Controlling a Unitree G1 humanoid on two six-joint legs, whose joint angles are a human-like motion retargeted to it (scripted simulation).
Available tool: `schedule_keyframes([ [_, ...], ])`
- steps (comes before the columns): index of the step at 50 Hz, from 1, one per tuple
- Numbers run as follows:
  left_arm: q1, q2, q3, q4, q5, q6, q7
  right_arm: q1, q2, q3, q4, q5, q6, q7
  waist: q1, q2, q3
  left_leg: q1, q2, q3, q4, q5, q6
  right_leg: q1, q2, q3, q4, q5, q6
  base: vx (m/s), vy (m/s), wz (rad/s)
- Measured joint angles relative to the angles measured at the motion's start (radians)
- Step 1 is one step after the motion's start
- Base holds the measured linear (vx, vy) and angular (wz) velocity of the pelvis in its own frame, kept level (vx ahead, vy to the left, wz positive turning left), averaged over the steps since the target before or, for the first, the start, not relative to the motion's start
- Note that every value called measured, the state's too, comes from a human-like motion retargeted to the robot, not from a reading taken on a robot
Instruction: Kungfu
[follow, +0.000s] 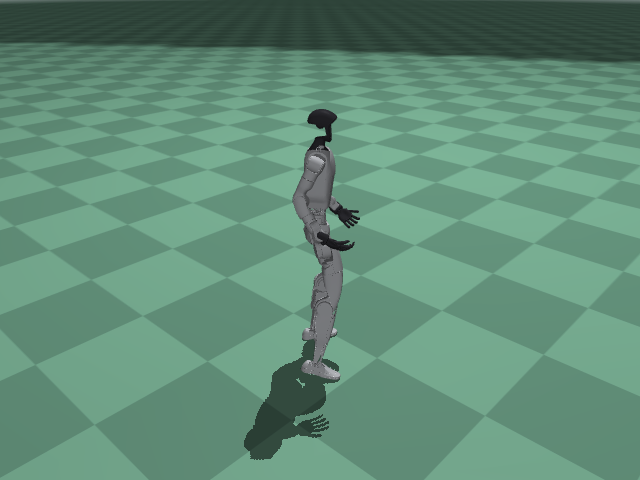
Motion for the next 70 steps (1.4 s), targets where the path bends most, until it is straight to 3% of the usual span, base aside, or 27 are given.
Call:
schedule_keyframes([
  [7, 0.099, -0.122, 0.168, -0.088, -0.031, 0.043, 0.004, 0.133, 0.088, -0.058, -0.075, 0.130, 0.150, 0.088, 0.042, -0.036, -0.070, 0.099, -0.040, 0.038, -0.222, 0.123, -0.055, -0.055, 0.285, 0.179, 0.068, -0.265, -0.011, 0.22, 0.18, 0.28],
  [10, 0.142, -0.176, 0.209, -0.115, -0.048, 0.048, -0.019, 0.170, 0.113, -0.040, -0.112, 0.142, 0.212, 0.154, 0.027, -0.067, -0.078, 0.118, -0.088, 0.029, -0.252, 0.120, -0.058, -0.072, 0.356, 0.213, 0.038, -0.311, 0.015, 0.10, 0.13, 0.32],
  [11, 0.157, -0.196, 0.210, -0.120, -0.063, 0.055, -0.024, 0.182, 0.121, -0.027, -0.119, 0.141, 0.232, 0.177, 0.021, -0.077, -0.078, 0.129, -0.107, 0.015, -0.261, 0.112, -0.049, -0.071, 0.360, 0.187, 0.019, -0.280, -0.035, 0.09, 0.17, 0.21],
  [13, 0.183, -0.226, 0.211, -0.130, -0.086, 0.070, -0.035, 0.200, 0.131, -0.002, -0.127, 0.138, 0.263, 0.209, 0.023, -0.087, -0.082, 0.141, -0.122, 0.018, -0.274, 0.093, -0.060, -0.048, 0.319, 0.075, 0.009, -0.198, -0.103, 0.04, 0.18, -0.08],
  [15, 0.201, -0.248, 0.207, -0.132, -0.091, 0.086, -0.049, 0.211, 0.143, 0.018, -0.120, 0.134, 0.281, 0.216, 0.022, -0.084, -0.084, 0.146, -0.130, 0.018, -0.282, 0.083, -0.078, -0.028, 0.290, 0.029, 0.011, -0.180, -0.029, 0.05, 0.20, 0.17],
  [17, 0.208, -0.258, 0.192, -0.127, -0.079, 0.092, -0.053, 0.209, 0.150, 0.030, -0.106, 0.129, 0.288, 0.200, -0.001, -0.072, -0.080, 0.164, -0.143, -0.013, -0.294, 0.071, -0.088, -0.036, 0.338, 0.154, 0.002, -0.205, 0.046, 0.05, 0.25, 0.56],
  [20, 0.200, -0.256, 0.182, -0.112, -0.064, 0.070, -0.025, 0.182, 0.132, 0.042, -0.085, 0.139, 0.290, 0.173, 0.009, -0.043, -0.077, 0.179, -0.133, -0.001, -0.305, 0.068, -0.082, -0.025, 0.310, 0.131, 0.002, -0.205, 0.095, 0.02, 0.25, -0.20],
  [25, 0.162, -0.136, 0.179, -0.017, 0.051, 0.004, -0.006, 0.067, 0.022, 0.048, -0.005, 0.032, 0.241, 0.184, -0.017, -0.003, -0.064, 0.176, -0.096, 0.017, -0.296, 0.074, -0.075, -0.014, 0.229, -0.035, -0.006, -0.143, 0.010, -0.06, 0.13, -0.24],
  [30, 0.042, 0.029, 0.141, 0.230, 0.277, -0.098, 0.084, -0.126, -0.092, 0.056, 0.271, -0.339, -0.017, 0.151, -0.025, -0.004, -0.040, 0.176, -0.062, 0.058, -0.289, 0.034, -0.102, -0.022, 0.188, -0.052, -0.029, -0.127, 0.037, -0.16, 0.03, -0.33],
  [33, -0.030, 0.055, 0.124, 0.383, 0.425, -0.151, 0.206, -0.242, -0.146, 0.071, 0.510, -0.663, -0.153, 0.011, -0.028, 0.007, -0.029, 0.181, -0.041, 0.093, -0.286, 0.012, -0.112, -0.015, 0.161, -0.081, -0.043, -0.107, 0.021, -0.13, 0.08, -0.49],
  [38, -0.105, 0.028, 0.125, 0.542, 0.659, -0.201, 0.442, -0.356, -0.148, 0.076, 0.780, -1.082, -0.174, -0.310, -0.051, 0.016, -0.005, 0.189, -0.024, 0.139, -0.283, 0.001, -0.122, 0.017, 0.136, -0.131, -0.071, -0.075, 0.022, -0.15, 0.05, -0.41],
  [45, -0.158, -0.055, 0.064, 0.659, 0.872, -0.193, 0.655, -0.282, -0.096, 0.030, 0.751, -1.307, -0.178, -0.382, -0.030, -0.005, -0.003, 0.193, -0.036, 0.194, -0.297, -0.016, -0.149, 0.042, 0.145, -0.100, -0.076, 0.050, 0.110, -0.15, -0.06, -0.49],
  [47, -0.161, -0.075, 0.035, 0.664, 0.897, -0.188, 0.697, -0.262, -0.082, 0.024, 0.730, -1.341, -0.195, -0.424, -0.032, -0.013, -0.003, 0.189, -0.045, 0.207, -0.296, -0.036, -0.145, 0.043, 0.155, -0.080, -0.074, 0.080, 0.159, -0.26, -0.10, -0.52],
  [50, -0.167, -0.098, -0.006, 0.667, 0.940, -0.195, 0.764, -0.250, -0.065, 0.034, 0.720, -1.342, -0.212, -0.471, -0.044, -0.022, 0.008, 0.185, -0.057, 0.228, -0.286, -0.062, -0.131, 0.048, 0.179, -0.061, -0.078, 0.028, 0.172, -0.24, -0.04, -0.42],
  [55, -0.182, -0.120, -0.041, 0.689, 1.035, -0.200, 0.845, -0.262, -0.037, 0.036, 0.734, -1.267, -0.214, -0.512, -0.047, -0.034, 0.037, 0.192, -0.057, 0.242, -0.280, -0.044, -0.125, 0.047, 0.199, -0.039, -0.108, 0.007, 0.119, -0.25, -0.04, -0.45],
  [60, -0.178, -0.137, -0.055, 0.701, 1.069, -0.182, 0.854, -0.257, -0.045, 0.042, 0.737, -1.249, -0.210, -0.503, -0.038, -0.029, 0.032, 0.184, -0.036, 0.264, -0.289, 0.021, -0.112, 0.030, 0.208, 0.051, -0.097, -0.047, 0.126, -0.18, -0.16, -0.40],
  [67, -0.184, -0.096, -0.091, 0.696, 1.101, -0.164, 0.739, -0.273, -0.062, 0.055, 0.768, -1.160, -0.179, -0.498, -0.034, 0.006, 0.042, 0.159, 0.019, 0.271, -0.282, 0.079, -0.117, 0.050, 0.156, 0.023, -0.062, -0.012, 0.066, -0.21, -0.20, -0.03],
  [70, -0.180, -0.083, -0.103, 0.687, 1.128, -0.187, 0.758, -0.273, -0.079, 0.050, 0.765, -1.177, -0.180, -0.502, -0.027, 0.027, 0.045, 0.144, 0.051, 0.263, -0.276, 0.098, -0.129, 0.067, 0.128, 0.026, -0.040, 0.018, 0.055, -0.17, -0.21, 0.11],
])
